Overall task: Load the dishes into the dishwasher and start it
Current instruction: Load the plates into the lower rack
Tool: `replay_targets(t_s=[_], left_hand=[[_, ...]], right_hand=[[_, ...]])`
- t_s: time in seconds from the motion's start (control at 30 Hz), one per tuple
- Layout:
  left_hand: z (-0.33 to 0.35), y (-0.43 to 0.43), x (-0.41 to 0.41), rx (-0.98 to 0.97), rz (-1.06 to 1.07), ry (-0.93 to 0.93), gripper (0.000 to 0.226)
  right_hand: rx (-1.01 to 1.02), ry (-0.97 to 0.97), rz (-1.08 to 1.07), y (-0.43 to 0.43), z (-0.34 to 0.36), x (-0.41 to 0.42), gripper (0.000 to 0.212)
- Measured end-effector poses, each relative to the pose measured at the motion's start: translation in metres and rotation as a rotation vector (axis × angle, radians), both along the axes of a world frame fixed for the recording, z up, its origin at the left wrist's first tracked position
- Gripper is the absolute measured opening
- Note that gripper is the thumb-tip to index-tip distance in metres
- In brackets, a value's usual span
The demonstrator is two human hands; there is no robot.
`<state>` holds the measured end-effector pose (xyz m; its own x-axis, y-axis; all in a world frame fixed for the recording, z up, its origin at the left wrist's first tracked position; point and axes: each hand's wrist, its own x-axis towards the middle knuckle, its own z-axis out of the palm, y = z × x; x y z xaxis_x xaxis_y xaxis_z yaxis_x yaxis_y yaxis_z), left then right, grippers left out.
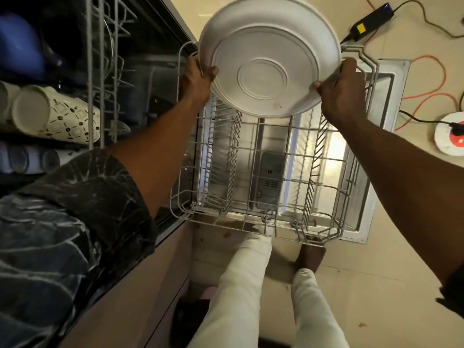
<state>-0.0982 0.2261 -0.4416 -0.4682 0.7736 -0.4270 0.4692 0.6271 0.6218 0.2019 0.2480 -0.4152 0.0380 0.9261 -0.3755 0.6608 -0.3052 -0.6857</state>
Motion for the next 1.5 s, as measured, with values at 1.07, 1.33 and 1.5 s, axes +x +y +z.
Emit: replay_targets(t_s=[1.07, 1.33, 1.5], left_hand=[[0.097, -0.118, 0.112, -0.118, -0.508, 0.436, 0.064], [0.251, -0.247, 0.172, -0.068, -0.363, 0.486, 0.069], [0.317, -0.339, 0.198, -0.112, -0.201, 0.548, 0.081]], right_hand=[[0.24, -0.35, 0.562, -0.082, 0.063, 0.006, 0.048], [0.336, -0.358, 0.795, -0.196, 0.206, 0.04, 0.049], [0.396, -0.373, 0.944, -0.259, 0.282, 0.06, 0.053]])
